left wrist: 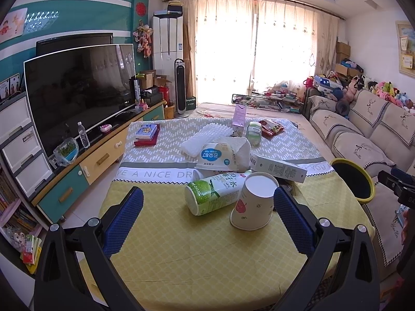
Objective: Collect trash
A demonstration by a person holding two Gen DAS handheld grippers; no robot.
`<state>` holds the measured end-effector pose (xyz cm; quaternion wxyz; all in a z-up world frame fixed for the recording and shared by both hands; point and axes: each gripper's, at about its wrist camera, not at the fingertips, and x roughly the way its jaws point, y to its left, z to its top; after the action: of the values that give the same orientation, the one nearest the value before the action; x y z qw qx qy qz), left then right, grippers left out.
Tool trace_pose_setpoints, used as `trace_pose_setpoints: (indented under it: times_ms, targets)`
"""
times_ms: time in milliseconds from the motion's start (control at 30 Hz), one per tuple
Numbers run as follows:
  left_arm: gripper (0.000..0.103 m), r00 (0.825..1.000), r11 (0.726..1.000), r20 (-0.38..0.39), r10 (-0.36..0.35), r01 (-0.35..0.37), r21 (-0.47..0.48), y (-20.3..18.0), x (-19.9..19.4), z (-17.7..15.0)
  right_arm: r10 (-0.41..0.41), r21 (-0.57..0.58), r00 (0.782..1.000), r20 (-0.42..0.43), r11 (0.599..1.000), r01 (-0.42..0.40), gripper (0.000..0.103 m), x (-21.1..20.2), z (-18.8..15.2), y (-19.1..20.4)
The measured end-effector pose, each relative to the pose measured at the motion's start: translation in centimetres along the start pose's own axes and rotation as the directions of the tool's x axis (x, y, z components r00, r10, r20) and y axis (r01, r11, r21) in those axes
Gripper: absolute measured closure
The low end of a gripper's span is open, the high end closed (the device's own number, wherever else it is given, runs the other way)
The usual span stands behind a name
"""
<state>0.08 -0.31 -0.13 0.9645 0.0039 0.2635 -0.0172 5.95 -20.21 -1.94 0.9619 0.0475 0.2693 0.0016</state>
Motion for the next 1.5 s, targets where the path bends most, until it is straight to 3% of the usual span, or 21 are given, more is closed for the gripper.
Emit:
trace_pose_setpoints:
  times_ms: [1500]
  targets:
    - [0.004, 1.000, 1.000, -0.027, -0.011, 0.011, 0.000, -0.43, 0.86, -0.52, -0.003, 0.013, 1.000, -0.023, 1.000, 0.004, 0.006, 0.97, -0.58, -0.50]
